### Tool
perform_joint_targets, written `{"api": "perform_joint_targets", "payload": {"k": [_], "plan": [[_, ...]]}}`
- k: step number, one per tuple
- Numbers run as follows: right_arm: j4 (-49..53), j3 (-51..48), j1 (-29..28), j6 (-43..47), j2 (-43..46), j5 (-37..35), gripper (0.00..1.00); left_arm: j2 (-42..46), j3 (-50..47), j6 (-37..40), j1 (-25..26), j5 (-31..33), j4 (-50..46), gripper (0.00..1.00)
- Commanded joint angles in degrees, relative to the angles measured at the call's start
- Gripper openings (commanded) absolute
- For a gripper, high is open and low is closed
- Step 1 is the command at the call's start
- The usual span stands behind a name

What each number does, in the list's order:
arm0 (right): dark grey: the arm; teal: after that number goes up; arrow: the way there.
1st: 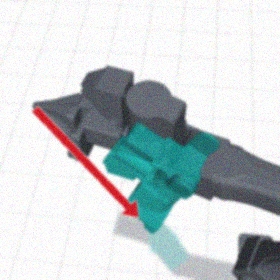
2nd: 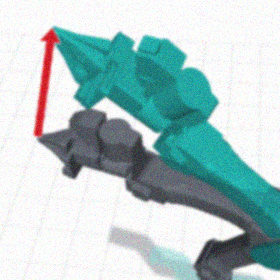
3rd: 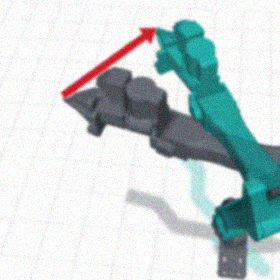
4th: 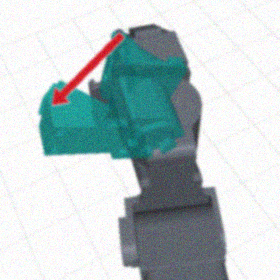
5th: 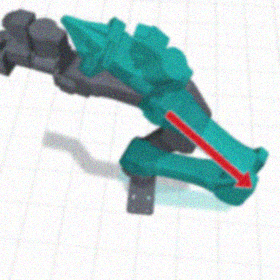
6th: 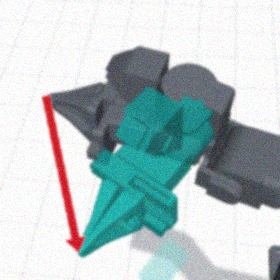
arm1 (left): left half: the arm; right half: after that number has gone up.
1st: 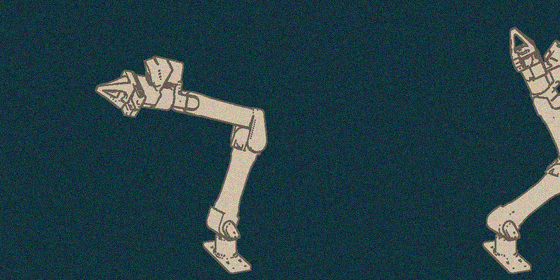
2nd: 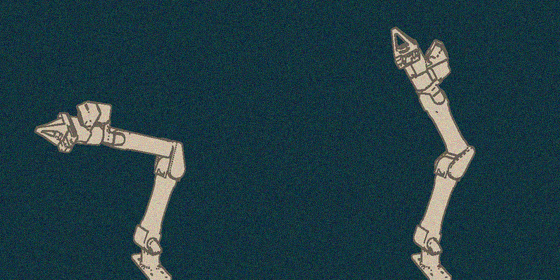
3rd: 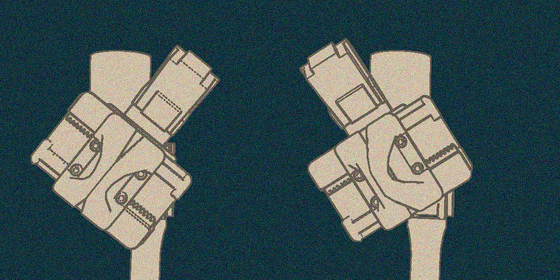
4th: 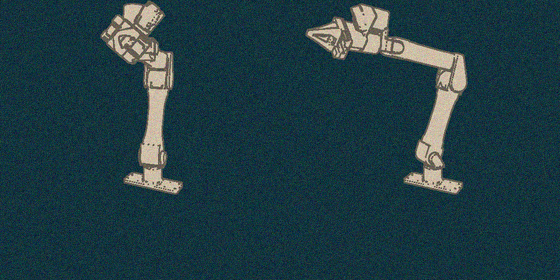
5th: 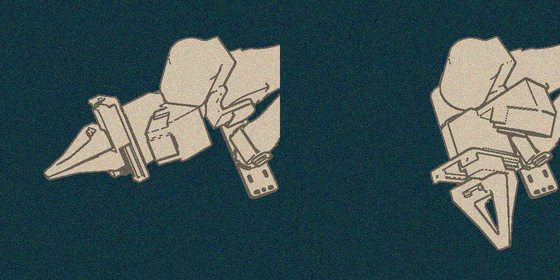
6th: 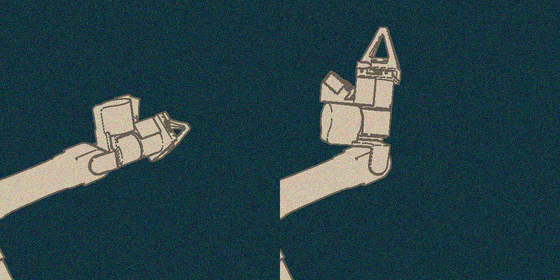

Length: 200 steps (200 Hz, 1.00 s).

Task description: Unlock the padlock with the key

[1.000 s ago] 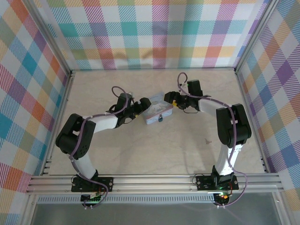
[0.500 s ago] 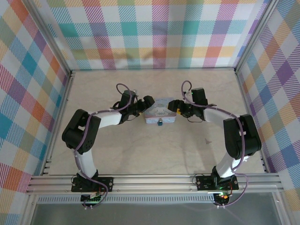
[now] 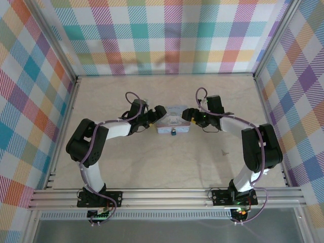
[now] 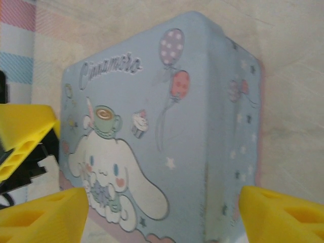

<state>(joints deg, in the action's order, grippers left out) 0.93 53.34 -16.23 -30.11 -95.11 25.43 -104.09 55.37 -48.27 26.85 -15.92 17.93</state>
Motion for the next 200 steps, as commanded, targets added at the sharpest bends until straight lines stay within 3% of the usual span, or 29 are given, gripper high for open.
{"api": "perform_joint_targets", "payload": {"k": [1,55,80,116,157,200], "plan": [[7.8,1.0,-0.4,2.9,5.3,-6.0,0.78,6.3,-1.7,2.9,-0.8,2.9,-4.6,0.95],[30.1,1.3,0.0,0.5,19.3,-26.7,0.76,19.0,-3.7,9.8,0.3,8.7,-21.8,0.94],[40.3,-0.1,1.4,-3.6,25.2,-34.0,0.71,23.4,-5.7,10.6,2.8,8.3,-25.3,0.94],[45.5,-5.1,3.9,-7.6,29.7,-33.9,0.61,27.1,-8.9,10.6,8.7,7.6,-25.9,0.93],[44.3,-10.4,5.8,-10.3,27.3,-31.2,0.52,28.1,-9.6,10.4,17.0,9.4,-24.5,0.93],[42.6,-13.5,6.5,-13.4,25.9,-32.2,0.44,25.6,-8.9,9.8,19.9,9.9,-23.5,0.93]]}}
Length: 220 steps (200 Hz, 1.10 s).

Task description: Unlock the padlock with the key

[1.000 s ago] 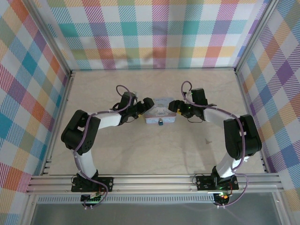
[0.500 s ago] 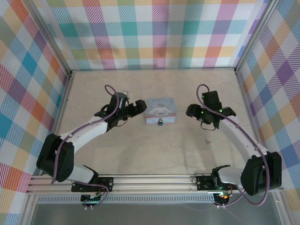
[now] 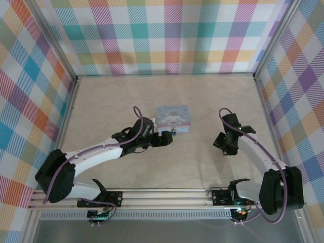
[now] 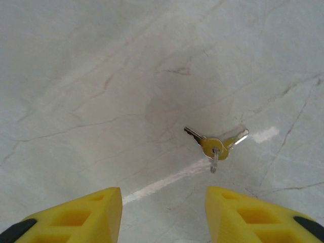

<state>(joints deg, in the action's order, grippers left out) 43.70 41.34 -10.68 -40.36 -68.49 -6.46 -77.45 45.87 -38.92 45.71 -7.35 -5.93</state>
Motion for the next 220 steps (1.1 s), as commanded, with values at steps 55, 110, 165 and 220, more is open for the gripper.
{"api": "perform_joint_targets", "payload": {"k": [55,110,165,220], "plan": [[-1.9,-4.0,2.9,-4.8,-2.0,-0.5,0.40,-2.5,0.2,-0.1,2.0,1.3,1.3,0.93],[-4.8,-5.2,5.2,-4.4,-4.4,1.2,0.37,-2.7,-1.1,-1.1,2.1,1.6,2.5,0.93],[-7.7,-7.1,7.2,-4.6,-6.1,3.5,0.33,-2.7,-2.0,-1.8,2.0,1.9,2.7,0.93],[-11.1,-9.4,10.2,-4.6,-7.0,7.7,0.17,-2.0,-2.5,-2.2,2.0,2.9,2.6,0.93]]}}
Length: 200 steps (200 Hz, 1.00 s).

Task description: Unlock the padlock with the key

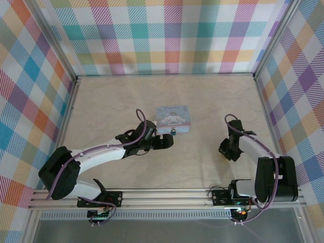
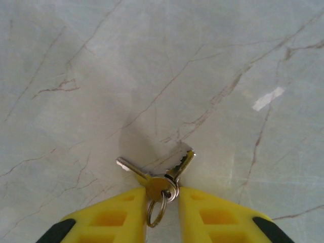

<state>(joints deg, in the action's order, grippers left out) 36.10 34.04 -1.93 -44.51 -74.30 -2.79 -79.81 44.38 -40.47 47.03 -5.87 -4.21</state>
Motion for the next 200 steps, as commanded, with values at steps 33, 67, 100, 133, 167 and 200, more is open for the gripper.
{"api": "perform_joint_targets", "payload": {"k": [33,67,100,133,167,200], "plan": [[-4.3,-2.3,1.9,0.8,0.2,4.9,0.09,0.8,-1.8,-1.1,0.7,1.9,1.2,0.93],[-3.2,-1.3,1.9,3.1,4.8,5.4,0.05,1.1,-1.8,-1.4,0.7,2.2,1.4,0.93],[-1.9,1.5,1.9,6.5,12.1,8.8,0.05,2.1,-0.2,-0.4,0.7,3.5,-0.2,0.93],[-3.0,6.6,1.7,11.5,17.1,17.4,0.03,3.8,4.6,1.9,-0.3,3.6,-4.0,0.93],[-9.1,12.2,-0.4,16.2,20.1,30.1,0.03,6.1,9.1,2.9,-4.2,-1.4,-4.8,0.93],[-18.2,15.8,-2.0,18.4,20.6,46.9,0.04,7.8,13.3,3.6,-7.3,-7.0,-4.9,0.93]]}}
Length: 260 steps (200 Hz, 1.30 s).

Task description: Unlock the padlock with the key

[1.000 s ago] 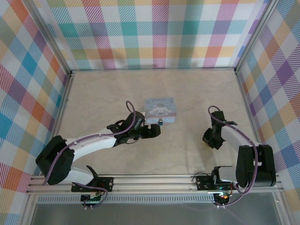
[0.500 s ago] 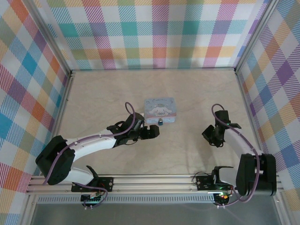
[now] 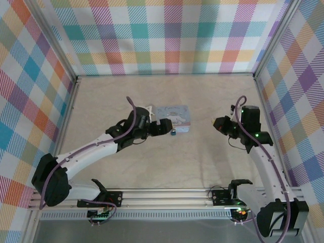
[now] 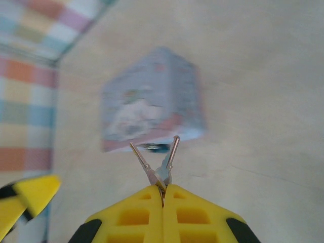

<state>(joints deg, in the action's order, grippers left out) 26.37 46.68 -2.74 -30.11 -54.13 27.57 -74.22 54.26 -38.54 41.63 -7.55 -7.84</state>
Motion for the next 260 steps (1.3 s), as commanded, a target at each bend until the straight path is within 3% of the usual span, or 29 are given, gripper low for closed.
{"api": "perform_joint_targets", "payload": {"k": [1,32,93,142,188,260], "plan": [[-8.8,3.2,-1.3,4.1,0.4,17.0,0.04,2.2,3.5,1.6,-2.0,-5.5,-1.3,0.93],[-10.0,7.3,-6.0,8.0,-0.1,19.5,0.04,3.5,6.2,1.2,-4.1,-10.9,0.3,0.87],[-11.5,10.1,-14.2,8.8,-3.8,16.8,0.03,3.8,10.8,0.5,-4.7,-21.2,6.1,0.72],[-13.4,10.0,-18.4,7.5,-6.5,15.4,0.02,1.5,12.1,-1.4,-4.6,-25.5,10.6,0.60],[-16.4,9.3,-20.3,6.0,-7.2,15.5,0.02,-0.9,12.5,-1.9,-3.3,-27.2,12.1,0.58],[-19.2,8.6,-21.8,4.7,-8.9,15.8,0.02,-2.2,13.6,-2.0,-1.9,-27.5,12.0,0.42]]}}
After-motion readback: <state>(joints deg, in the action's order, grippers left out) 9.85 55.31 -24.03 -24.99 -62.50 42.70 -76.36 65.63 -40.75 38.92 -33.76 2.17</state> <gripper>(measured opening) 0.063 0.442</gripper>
